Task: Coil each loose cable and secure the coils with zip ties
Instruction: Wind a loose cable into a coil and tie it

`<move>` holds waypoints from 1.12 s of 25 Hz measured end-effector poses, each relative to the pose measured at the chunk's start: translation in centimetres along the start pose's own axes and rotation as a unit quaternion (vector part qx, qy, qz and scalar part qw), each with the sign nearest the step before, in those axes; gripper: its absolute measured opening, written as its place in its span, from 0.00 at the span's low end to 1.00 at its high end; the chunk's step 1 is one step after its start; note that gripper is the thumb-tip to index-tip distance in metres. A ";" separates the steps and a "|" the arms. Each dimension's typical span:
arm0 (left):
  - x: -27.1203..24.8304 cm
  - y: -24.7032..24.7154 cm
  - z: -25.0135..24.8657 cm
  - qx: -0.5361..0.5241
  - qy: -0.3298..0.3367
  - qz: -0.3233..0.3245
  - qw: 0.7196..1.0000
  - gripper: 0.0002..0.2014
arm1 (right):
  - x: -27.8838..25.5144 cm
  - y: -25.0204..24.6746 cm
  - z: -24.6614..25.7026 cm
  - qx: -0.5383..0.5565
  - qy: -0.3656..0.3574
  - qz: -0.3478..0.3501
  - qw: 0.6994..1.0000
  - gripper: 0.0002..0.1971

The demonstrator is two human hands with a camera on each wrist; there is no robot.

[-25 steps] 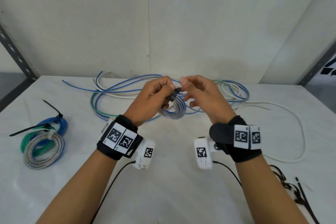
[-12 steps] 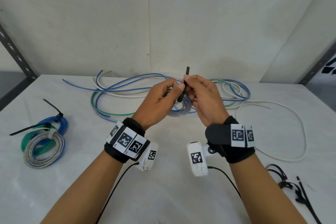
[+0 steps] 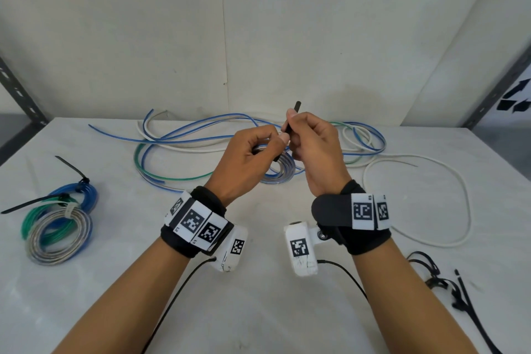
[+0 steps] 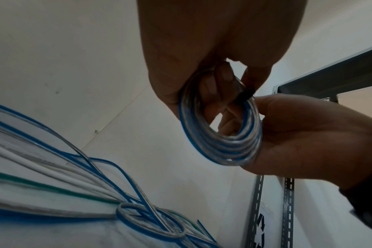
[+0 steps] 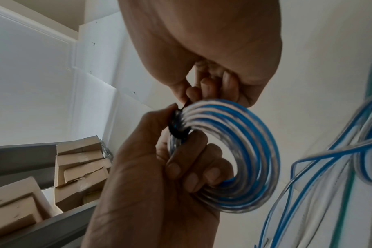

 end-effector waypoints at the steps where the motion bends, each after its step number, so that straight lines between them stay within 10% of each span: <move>1: 0.0 0.2 -0.1 -0.002 0.000 -0.003 1.000 0.18 | 0.0 0.1 0.1 0.002 -0.006 -0.012 1.000 0.17; 24: -0.4 2.5 0.8 -0.016 -0.032 -0.035 0.999 0.16 | 1.2 -0.4 -3.0 0.051 0.003 -0.067 0.996 0.15; 28: -1.1 0.0 1.0 -0.041 -0.097 -0.051 0.993 0.16 | 0.4 -0.5 -2.3 -0.055 0.068 0.033 0.996 0.17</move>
Point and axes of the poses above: each hand's wrist, its own x-axis towards the middle knuckle, its own y-axis out of the palm, z = x × y, the point moved 1 cm from there along x, towards the middle knuckle, and after that the axes turned 5 degrees about x, right-handed, at the moved point
